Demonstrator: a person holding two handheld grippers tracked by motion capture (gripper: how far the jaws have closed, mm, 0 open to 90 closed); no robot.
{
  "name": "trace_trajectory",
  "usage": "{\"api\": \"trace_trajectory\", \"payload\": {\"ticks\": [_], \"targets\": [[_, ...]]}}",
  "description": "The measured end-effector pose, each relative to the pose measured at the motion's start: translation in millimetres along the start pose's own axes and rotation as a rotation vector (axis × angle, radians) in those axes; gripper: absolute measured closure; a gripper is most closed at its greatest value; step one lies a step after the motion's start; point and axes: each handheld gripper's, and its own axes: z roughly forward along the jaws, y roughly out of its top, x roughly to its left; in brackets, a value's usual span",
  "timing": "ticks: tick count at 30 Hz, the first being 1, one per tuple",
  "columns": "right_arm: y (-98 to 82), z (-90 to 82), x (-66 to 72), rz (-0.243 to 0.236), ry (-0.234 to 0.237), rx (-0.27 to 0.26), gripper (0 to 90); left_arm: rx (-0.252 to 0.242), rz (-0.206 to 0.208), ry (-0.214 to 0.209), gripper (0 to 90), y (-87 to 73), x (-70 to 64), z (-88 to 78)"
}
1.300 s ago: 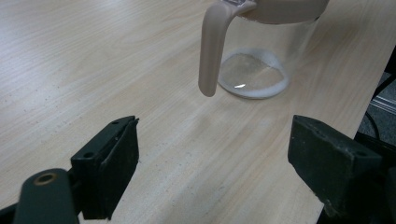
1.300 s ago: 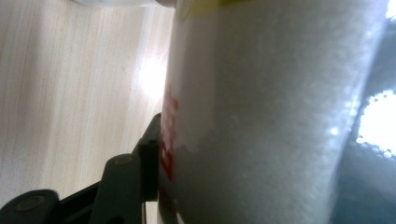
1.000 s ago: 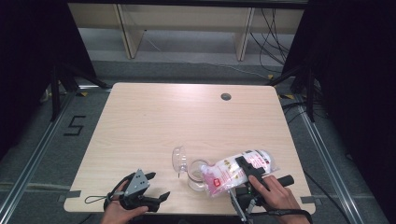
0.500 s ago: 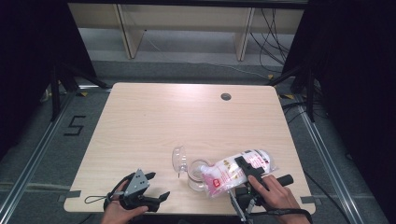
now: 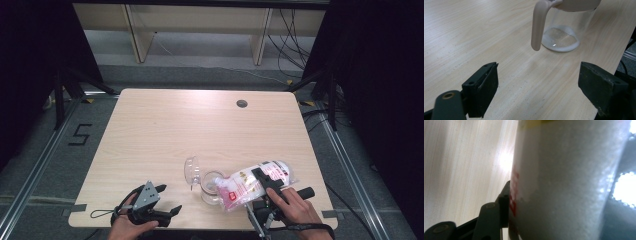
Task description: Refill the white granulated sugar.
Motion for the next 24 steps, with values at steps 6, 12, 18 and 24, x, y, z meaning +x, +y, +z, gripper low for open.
{"api": "trace_trajectory", "payload": {"ticks": [6, 12, 18, 24], "targets": [[-0.9, 0.2, 2.9, 0.035, 0.015, 0.007, 49.9, 0.012, 0.000, -0.004, 16.2, 0.3, -0.2, 0.1], [-0.3, 0.4, 0.8, 0.005, 0.002, -0.004, 49.9, 0.013, 0.001, -0.006, 16.3, 0.3, 0.0, -0.1], [-0.5, -0.4, 2.1, 0.021, 0.010, 0.002, 49.9, 0.012, -0.001, -0.006, 16.2, 0.3, -0.9, 0.2], [-1.2, -1.1, 1.6, 0.004, 0.000, 0.005, 50.0, 0.007, 0.000, -0.005, 16.2, 0.4, -0.9, 0.4]]}}
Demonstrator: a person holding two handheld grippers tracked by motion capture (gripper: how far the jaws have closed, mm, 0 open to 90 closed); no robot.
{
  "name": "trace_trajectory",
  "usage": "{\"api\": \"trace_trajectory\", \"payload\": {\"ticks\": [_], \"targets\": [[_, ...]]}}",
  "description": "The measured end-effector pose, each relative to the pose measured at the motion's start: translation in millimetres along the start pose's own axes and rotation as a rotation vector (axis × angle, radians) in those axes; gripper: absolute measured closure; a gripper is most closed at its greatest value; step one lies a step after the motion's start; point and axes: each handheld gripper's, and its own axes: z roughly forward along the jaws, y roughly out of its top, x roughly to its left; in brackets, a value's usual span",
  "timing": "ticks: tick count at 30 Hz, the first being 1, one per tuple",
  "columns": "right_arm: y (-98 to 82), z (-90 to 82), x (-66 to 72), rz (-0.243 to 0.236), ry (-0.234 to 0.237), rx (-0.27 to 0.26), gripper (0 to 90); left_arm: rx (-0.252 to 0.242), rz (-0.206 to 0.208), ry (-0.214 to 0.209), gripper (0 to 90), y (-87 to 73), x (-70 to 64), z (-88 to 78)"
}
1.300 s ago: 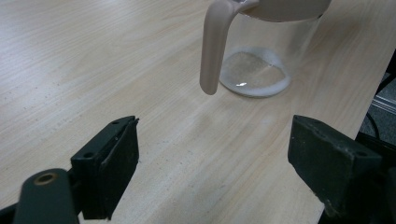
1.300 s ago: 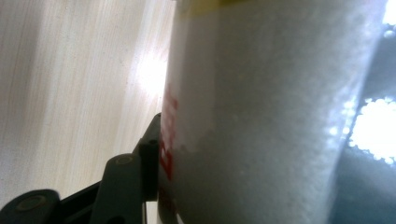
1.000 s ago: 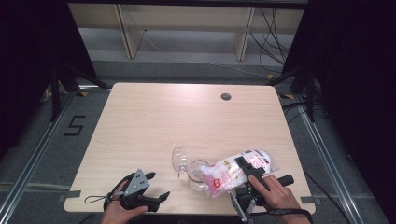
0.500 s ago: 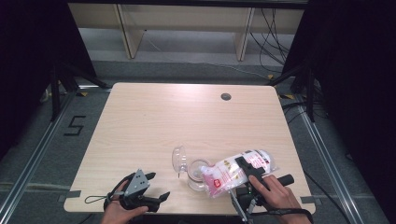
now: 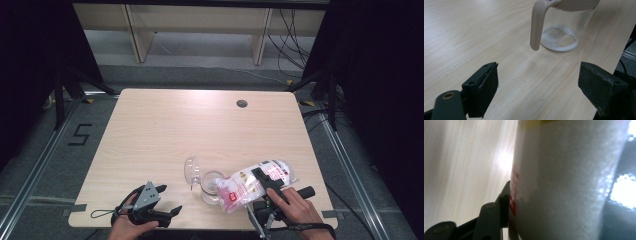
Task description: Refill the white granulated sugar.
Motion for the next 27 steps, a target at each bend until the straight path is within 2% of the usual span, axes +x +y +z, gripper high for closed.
{"api": "trace_trajectory", "payload": {"ticks": [2, 5, 7, 8, 9, 11, 12, 13, 16, 18, 20, 21, 23, 25, 26, 27], "targets": [[0.2, 0.0, -0.1, 0.007, 0.001, 0.002, 50.0, 0.007, 0.001, -0.002, 16.3, -0.1, 0.0, -0.3], [0.0, 0.5, -1.5, -0.025, -0.004, -0.001, 50.1, 0.005, 0.008, 0.000, 16.3, 0.2, -0.5, -0.4], [0.0, -0.6, 1.0, 0.004, 0.007, 0.011, 50.1, 0.006, 0.008, -0.001, 16.2, 0.1, -0.5, -0.4], [-0.1, 0.0, 0.9, 0.001, 0.002, -0.001, 50.1, 0.005, 0.008, 0.001, 16.3, -0.1, -0.4, -0.3], [0.8, 0.5, -2.5, -0.040, -0.010, -0.016, 50.1, 0.005, 0.003, 0.001, 16.2, -0.3, -0.4, -0.2], [2.0, -2.0, -0.3, 0.000, 0.004, 0.020, 50.1, 0.002, -0.004, -0.001, 16.2, -0.3, -0.2, 0.0], [2.1, -1.0, -0.4, 0.002, 0.002, 0.011, 50.1, -0.007, -0.003, -0.001, 16.3, -0.6, -0.1, 0.4], [1.9, -0.1, -1.7, -0.021, -0.001, -0.003, 50.2, 0.000, 0.003, 0.001, 16.2, -0.4, 0.3, -0.2], [1.8, 0.4, -1.6, -0.032, 0.005, -0.001, 50.2, -0.002, 0.002, 0.000, 16.2, -0.5, -0.1, 0.2], [1.4, 0.4, 1.6, 0.015, 0.002, -0.001, 50.2, -0.002, 0.001, 0.000, 16.3, -0.6, -0.5, 0.4], [1.3, -0.8, -0.3, -0.017, -0.001, 0.010, 50.2, -0.002, 0.000, 0.003, 16.2, -0.7, -0.6, 0.3], [2.0, -0.8, 0.5, 0.003, 0.000, 0.015, 50.2, -0.001, 0.000, -0.002, 16.3, -0.7, -0.1, 0.2], [1.7, 0.8, -2.2, -0.034, -0.007, -0.006, 50.2, -0.003, 0.003, 0.001, 16.3, -0.6, 0.3, -0.1], [1.7, 0.3, -0.6, -0.014, 0.002, 0.007, 50.2, -0.002, 0.003, 0.001, 16.2, -0.6, 0.3, -0.1], [0.9, 0.1, 3.5, 0.040, 0.002, 0.013, 50.2, -0.006, -0.005, -0.001, 16.3, -0.7, -0.5, 0.4], [1.4, 0.2, 1.7, 0.013, 0.001, 0.010, 50.2, -0.001, 0.002, 0.000, 16.2, -0.7, -0.3, 0.1]]}}
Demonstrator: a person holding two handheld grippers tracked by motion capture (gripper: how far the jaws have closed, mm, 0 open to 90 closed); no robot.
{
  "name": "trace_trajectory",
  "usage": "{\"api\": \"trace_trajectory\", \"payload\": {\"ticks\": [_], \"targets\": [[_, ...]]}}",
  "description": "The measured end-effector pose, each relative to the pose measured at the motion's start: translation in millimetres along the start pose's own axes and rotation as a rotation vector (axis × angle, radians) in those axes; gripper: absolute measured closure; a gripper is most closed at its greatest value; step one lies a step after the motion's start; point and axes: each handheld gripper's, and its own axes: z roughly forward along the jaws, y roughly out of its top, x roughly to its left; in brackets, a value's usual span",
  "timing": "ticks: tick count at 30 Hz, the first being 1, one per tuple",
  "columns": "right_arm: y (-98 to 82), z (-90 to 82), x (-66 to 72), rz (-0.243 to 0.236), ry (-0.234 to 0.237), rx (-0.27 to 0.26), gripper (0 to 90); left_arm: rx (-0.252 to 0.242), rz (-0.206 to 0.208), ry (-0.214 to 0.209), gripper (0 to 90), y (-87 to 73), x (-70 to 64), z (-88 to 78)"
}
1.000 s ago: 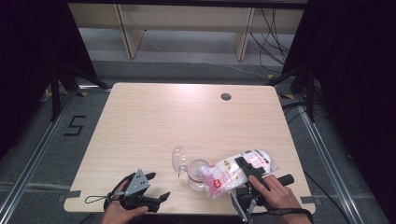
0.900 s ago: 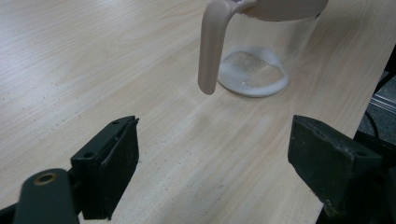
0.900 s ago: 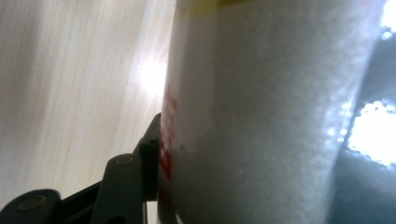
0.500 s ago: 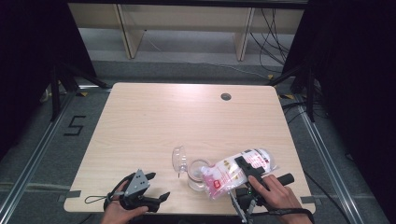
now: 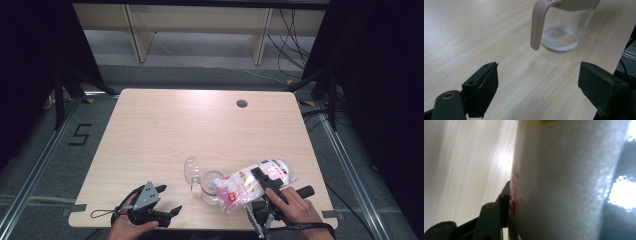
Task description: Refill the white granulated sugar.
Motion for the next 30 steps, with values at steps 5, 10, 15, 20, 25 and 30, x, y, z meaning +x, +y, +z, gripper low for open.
{"api": "trace_trajectory", "payload": {"ticks": [5, 10, 15, 20, 25, 30], "targets": [[0.5, -0.4, -3.3, -0.033, -0.005, -0.010, 50.3, 0.000, 0.000, 0.001, 16.2, 0.0, 0.5, -0.4], [0.1, -0.9, -3.4, -0.028, -0.007, -0.005, 50.3, -0.002, 0.000, 0.000, 16.3, 0.1, 0.1, -0.1], [0.8, -1.1, -4.4, -0.048, -0.010, -0.007, 50.3, 0.019, 0.023, 0.012, 16.3, 0.3, 2.0, -1.3], [0.4, -2.3, -3.4, -0.001, 0.000, 0.004, 50.4, 0.007, 0.006, 0.010, 16.3, 0.2, 0.6, -1.2], [-0.1, -3.3, -5.5, -0.020, -0.006, 0.006, 50.4, 0.001, 0.001, 0.005, 16.3, 0.1, 0.2, -0.7], [-0.3, -3.0, -5.9, -0.021, -0.004, 0.009, 50.4, 0.004, 0.007, 0.008, 16.3, 0.2, 0.8, -1.2]]}}
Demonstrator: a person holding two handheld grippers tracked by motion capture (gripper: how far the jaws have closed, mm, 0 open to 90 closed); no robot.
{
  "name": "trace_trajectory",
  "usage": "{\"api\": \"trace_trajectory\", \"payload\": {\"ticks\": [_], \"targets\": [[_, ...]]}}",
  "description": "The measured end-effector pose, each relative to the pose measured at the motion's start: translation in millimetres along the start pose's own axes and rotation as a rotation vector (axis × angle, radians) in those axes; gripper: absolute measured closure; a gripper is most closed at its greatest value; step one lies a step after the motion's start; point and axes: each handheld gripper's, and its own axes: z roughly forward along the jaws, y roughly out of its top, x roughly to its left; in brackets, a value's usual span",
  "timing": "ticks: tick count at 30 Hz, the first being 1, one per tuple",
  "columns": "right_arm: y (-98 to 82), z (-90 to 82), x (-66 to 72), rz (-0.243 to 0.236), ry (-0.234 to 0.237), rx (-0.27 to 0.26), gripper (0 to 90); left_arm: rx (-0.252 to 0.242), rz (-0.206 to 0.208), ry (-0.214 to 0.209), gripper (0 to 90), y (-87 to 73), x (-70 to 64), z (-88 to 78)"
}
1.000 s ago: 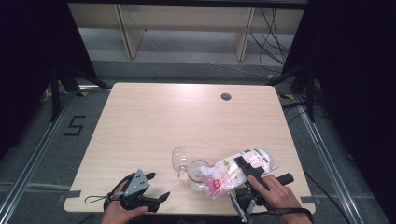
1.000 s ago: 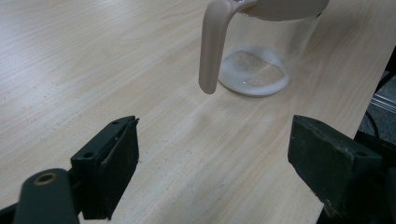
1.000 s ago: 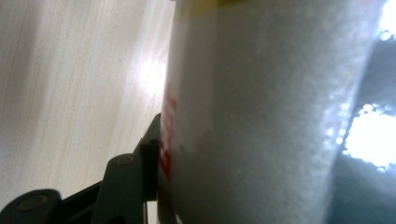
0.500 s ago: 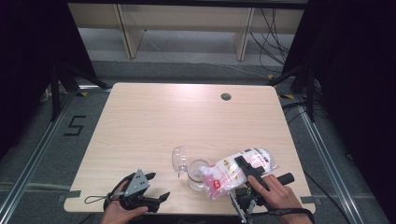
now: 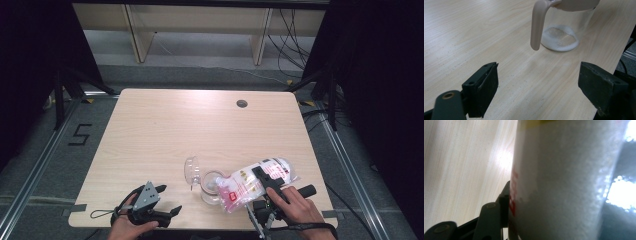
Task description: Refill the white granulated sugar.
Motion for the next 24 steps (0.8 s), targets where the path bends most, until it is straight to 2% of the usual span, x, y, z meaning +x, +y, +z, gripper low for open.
{"api": "trace_trajectory", "payload": {"ticks": [1, 3, 4, 5, 6, 7, 8, 10, 12, 13, 14, 16, 19, 21, 24], "targets": [[-0.1, 0.0, 1.1, 0.012, 0.003, 0.004, 50.4, -0.001, 0.003, -0.001, 16.3, 0.1, 0.3, 0.1], [-0.1, 0.0, -3.3, -0.057, -0.011, 0.000, 50.4, 0.002, -0.003, 0.003, 16.3, 0.0, -0.4, -0.1], [-0.4, -0.3, -1.8, -0.041, 0.000, 0.014, 50.4, 0.002, -0.002, 0.003, 16.3, 0.0, -0.4, -0.1], [-0.7, 0.4, -3.2, -0.055, -0.006, 0.004, 50.5, 0.002, -0.002, 0.003, 16.3, 0.0, -0.4, -0.1], [-1.1, 0.0, -1.8, -0.040, -0.002, 0.011, 50.5, 0.002, -0.002, 0.002, 16.3, 0.0, -0.3, -0.1], [-1.9, 1.4, -1.3, -0.035, -0.003, -0.005, 50.4, 0.003, -0.002, 0.000, 16.3, 0.0, -0.2, -0.1], [-2.4, 1.6, -1.7, -0.043, -0.007, -0.001, 50.5, 0.003, -0.003, 0.004, 16.3, 0.0, -0.3, -0.1], [-2.4, 1.5, -0.6, -0.027, -0.001, 0.003, 50.5, 0.002, 0.000, 0.003, 16.3, 0.0, -0.2, -0.2], [-2.5, 1.9, -0.5, -0.032, -0.001, 0.006, 50.5, -0.001, 0.002, -0.001, 16.3, 0.0, 0.2, 0.0], [-3.1, 3.2, -0.6, -0.042, -0.014, -0.013, 50.5, -0.001, -0.002, -0.001, 16.3, -0.1, -0.1, 0.0], [-2.7, 2.6, -0.8, -0.035, -0.003, -0.003, 50.5, 0.003, -0.002, 0.005, 16.3, 0.0, -0.4, -0.3], [-2.5, 3.0, -1.6, -0.051, -0.011, -0.006, 50.5, 0.003, 0.003, 0.004, 16.3, 0.1, 0.0, -0.2], [-2.7, 3.4, -1.2, -0.049, -0.018, -0.011, 50.6, 0.002, -0.002, 0.003, 16.3, -0.1, -0.3, -0.1], [-2.3, 1.8, 0.0, -0.026, 0.006, 0.016, 50.6, 0.002, 0.005, 0.004, 16.3, 0.1, 0.0, -0.3], [-2.3, 2.0, 0.1, -0.026, 0.006, 0.012, 50.6, -0.007, -0.009, -0.004, 16.3, -0.2, -0.8, 0.3]]}}
